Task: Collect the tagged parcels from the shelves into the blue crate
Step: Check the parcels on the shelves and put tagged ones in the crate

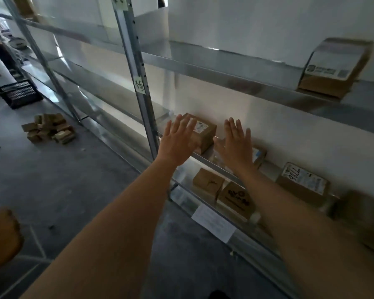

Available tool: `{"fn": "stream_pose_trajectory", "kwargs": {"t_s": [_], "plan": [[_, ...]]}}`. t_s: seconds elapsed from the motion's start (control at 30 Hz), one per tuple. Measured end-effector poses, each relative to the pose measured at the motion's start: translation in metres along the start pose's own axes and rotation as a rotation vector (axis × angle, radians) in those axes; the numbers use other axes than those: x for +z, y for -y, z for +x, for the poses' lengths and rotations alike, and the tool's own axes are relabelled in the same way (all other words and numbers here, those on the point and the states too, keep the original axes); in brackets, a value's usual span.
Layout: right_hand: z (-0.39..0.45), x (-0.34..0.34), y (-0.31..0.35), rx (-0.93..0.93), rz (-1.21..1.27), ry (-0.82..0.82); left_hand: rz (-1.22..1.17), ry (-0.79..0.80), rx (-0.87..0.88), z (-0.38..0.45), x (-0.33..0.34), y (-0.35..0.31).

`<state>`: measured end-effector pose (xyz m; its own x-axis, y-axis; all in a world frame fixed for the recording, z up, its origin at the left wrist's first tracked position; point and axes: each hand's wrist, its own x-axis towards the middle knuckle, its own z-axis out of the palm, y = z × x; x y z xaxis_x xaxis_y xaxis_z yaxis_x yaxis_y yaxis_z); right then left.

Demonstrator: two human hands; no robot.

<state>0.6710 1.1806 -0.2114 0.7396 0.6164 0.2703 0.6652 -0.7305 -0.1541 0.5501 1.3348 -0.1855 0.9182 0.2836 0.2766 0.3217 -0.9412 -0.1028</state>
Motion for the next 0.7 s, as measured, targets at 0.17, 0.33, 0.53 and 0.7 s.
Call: {"fn": "stream_pose_trajectory", "kwargs": {"t_s": [0.17, 0.33, 0.53, 0.7], "plan": [[0.016, 0.026, 0.012, 0.071, -0.041, 0.027, -0.061, 0.043, 0.115, 0.024, 0.023, 0.017], [0.037, 0.071, 0.019, 0.153, -0.012, 0.039, -0.088, 0.080, 0.192, 0.052, 0.069, 0.030], [0.047, 0.132, 0.031, 0.198, 0.034, 0.091, -0.215, 0.144, 0.190, 0.071, 0.128, 0.046], [0.031, 0.169, 0.054, 0.216, 0.129, 0.114, -0.306, 0.195, 0.306, 0.071, 0.170, 0.061]]}}
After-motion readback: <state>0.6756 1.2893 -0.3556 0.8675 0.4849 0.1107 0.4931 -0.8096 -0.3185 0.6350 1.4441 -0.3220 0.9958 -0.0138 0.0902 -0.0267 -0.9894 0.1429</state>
